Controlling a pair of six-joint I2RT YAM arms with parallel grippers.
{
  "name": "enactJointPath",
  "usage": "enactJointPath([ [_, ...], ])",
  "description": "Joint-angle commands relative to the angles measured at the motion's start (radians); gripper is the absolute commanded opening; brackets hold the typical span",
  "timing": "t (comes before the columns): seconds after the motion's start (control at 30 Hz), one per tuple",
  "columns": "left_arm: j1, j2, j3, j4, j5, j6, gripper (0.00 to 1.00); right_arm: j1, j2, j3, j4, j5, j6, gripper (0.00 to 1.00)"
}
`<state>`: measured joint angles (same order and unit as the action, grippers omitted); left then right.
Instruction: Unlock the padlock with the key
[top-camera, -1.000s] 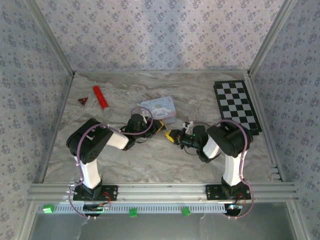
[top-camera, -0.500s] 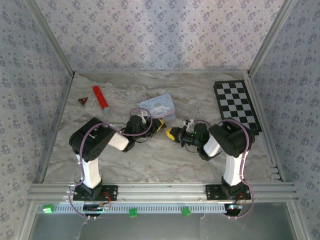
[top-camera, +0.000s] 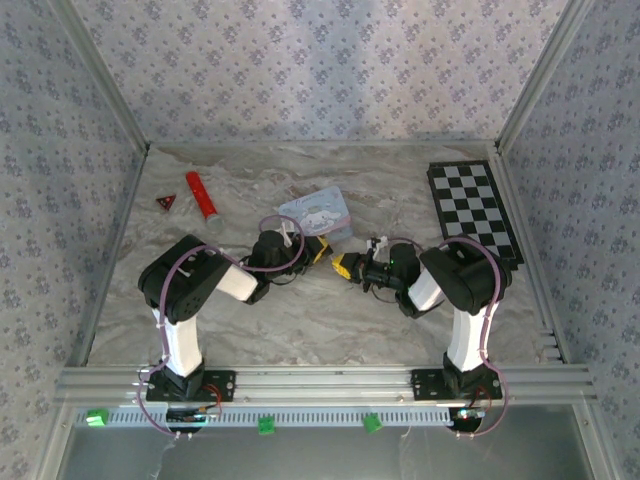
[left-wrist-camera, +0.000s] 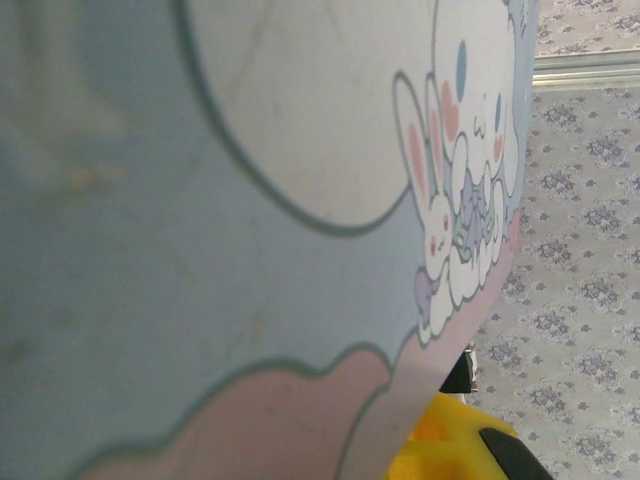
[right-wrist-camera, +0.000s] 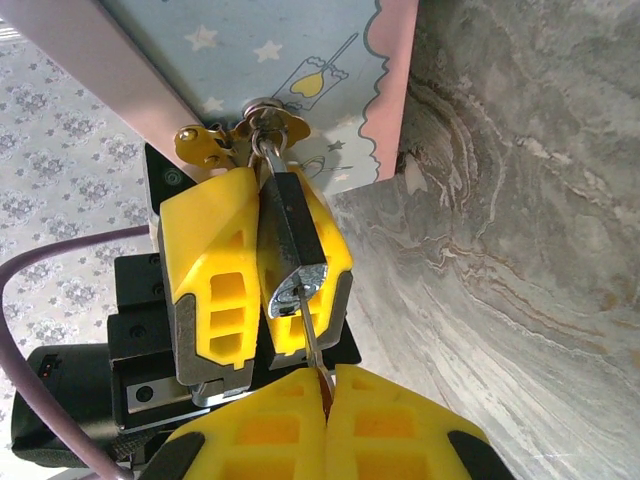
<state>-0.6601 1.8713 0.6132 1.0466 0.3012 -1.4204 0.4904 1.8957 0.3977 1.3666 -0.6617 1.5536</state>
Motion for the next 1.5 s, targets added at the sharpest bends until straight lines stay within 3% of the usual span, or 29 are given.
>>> enactJointPath([
  [0.0, -0.035, 0.006, 0.002, 0.05, 0.125, -0.028, 0.01, -0.004, -0.026, 0.058, 0.029, 0.017, 0.014, 0.0],
  [1.47, -0.071, -0.067, 0.01, 0.127, 0.11, -0.103, 0.0, -0.04, 0.048, 0.066, 0.029, 0.092, 0.106, 0.0],
])
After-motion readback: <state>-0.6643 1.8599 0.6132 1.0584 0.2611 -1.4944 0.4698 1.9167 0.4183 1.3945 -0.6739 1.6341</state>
